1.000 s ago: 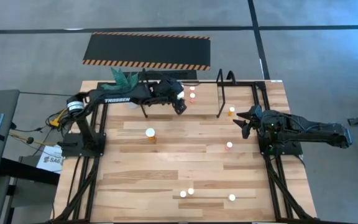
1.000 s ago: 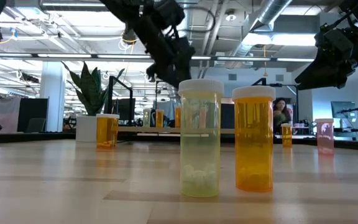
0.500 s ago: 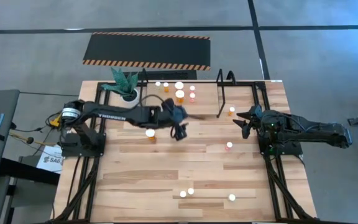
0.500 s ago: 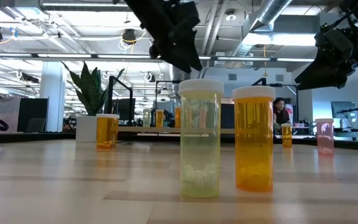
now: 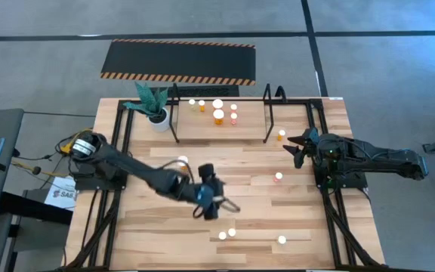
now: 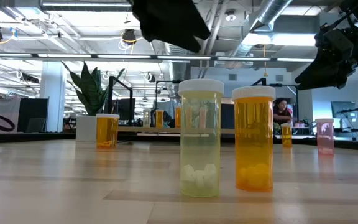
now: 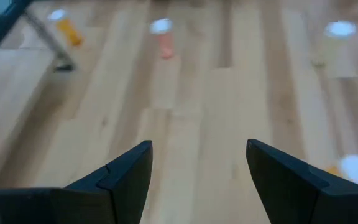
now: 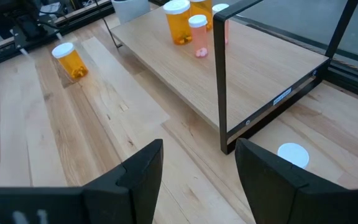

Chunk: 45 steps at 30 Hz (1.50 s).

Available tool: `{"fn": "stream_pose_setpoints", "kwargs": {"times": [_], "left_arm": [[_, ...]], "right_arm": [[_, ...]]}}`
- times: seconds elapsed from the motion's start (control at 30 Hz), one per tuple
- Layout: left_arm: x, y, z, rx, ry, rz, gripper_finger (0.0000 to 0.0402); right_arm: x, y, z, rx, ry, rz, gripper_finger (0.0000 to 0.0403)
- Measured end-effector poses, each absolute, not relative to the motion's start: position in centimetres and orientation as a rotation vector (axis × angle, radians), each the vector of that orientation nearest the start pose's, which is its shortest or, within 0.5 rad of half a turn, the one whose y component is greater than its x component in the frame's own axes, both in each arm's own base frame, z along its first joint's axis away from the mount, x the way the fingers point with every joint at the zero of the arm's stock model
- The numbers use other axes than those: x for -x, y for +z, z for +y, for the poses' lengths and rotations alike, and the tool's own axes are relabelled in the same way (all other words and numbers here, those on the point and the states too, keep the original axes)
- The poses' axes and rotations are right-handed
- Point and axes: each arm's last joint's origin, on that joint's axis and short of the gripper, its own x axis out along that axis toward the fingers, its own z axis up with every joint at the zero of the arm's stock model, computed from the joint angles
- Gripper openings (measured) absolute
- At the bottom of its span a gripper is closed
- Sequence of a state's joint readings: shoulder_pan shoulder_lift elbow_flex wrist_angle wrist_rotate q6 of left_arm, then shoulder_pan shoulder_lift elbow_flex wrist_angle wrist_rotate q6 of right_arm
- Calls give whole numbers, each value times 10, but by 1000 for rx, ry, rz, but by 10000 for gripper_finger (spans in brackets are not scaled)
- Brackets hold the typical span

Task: Pick and place medicine bottles onto shelf by color
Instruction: Put the left yellow pill bottle on the shelf aligned with the other yellow pill bottle

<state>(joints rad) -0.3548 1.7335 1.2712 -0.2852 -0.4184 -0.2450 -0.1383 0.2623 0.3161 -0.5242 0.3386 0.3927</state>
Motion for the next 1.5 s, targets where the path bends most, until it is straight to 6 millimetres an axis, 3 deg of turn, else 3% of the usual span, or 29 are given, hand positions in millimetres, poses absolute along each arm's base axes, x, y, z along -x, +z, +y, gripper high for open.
{"fn": "stream_pose_setpoints", "kwargs": {"times": [0.17, 0.37, 0.7, 1.0, 1.27, 1.5], "left_arm": [[-344, 226, -163, -78, 101, 606, 247], [-326, 215, -192, -96, 41, 482, 247], [-303, 195, -210, 66, -27, 359, 247], [-312, 148, -238, 27, 40, 297, 247], [-319, 149, -236, 103, 10, 284, 247], [-320, 120, -247, 147, 78, 200, 247]], "right_arm": [[-89, 202, -22, -330, -555, 378, 225], [-88, 201, -22, -329, -557, 391, 225], [-88, 200, -22, -328, -557, 396, 225], [-88, 200, -22, -327, -558, 399, 225], [-88, 200, -22, -328, -558, 396, 225], [-88, 200, -22, -328, -558, 398, 225]]}}
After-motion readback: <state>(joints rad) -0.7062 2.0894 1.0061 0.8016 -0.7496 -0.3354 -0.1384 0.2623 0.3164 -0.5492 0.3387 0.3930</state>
